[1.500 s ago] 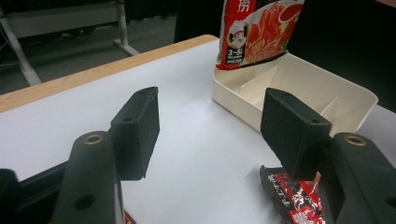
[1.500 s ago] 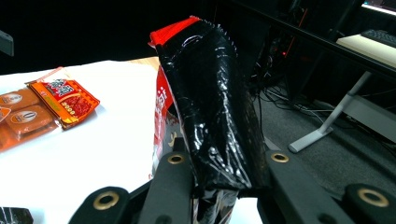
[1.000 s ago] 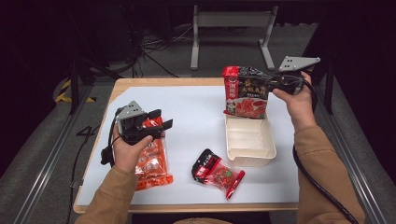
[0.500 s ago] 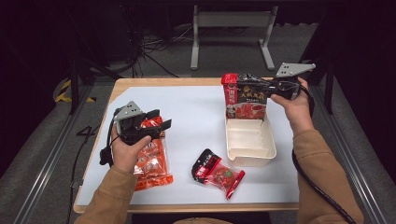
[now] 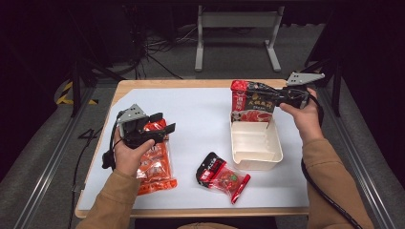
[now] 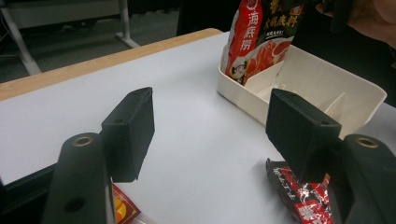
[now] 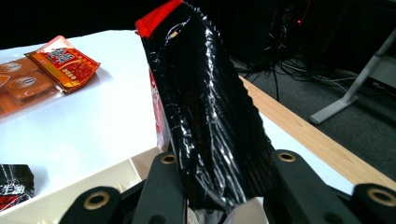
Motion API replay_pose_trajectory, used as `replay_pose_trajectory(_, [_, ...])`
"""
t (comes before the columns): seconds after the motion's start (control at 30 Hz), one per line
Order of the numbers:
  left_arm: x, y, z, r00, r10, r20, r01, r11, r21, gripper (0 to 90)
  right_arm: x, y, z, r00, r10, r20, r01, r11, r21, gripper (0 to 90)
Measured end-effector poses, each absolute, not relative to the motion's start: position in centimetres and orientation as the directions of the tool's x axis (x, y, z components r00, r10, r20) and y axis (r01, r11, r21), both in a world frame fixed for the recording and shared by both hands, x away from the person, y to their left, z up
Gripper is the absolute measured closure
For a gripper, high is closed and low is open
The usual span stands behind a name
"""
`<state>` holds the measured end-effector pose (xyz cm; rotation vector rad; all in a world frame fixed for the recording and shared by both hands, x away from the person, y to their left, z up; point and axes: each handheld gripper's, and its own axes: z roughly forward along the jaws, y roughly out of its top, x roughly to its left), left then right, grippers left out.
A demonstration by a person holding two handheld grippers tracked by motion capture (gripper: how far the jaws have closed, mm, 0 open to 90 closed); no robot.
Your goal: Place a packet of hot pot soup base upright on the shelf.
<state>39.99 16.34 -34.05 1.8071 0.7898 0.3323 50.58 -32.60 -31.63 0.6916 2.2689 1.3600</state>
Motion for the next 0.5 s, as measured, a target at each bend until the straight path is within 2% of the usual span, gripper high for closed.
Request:
replay_pose_trajectory(0.33, [40.12, 16.49, -34.36, 0.744, 0.655, -0.133, 0.36, -0.225, 0.905, 30.7, 50.37, -32.87, -32.06, -0.779, 0.623, -0.072, 0.231, 0.393, 0.89, 73.7])
replay_pose_trajectory(0.5, [40.11, 16.59, -34.54, 0.75, 0.648, -0.13, 0.363, -0.239, 0.9, 29.6, 50.16, -33.03, -31.84, -0.769, 0.639, -0.008, 0.27, 0.336, 0.902, 59.2])
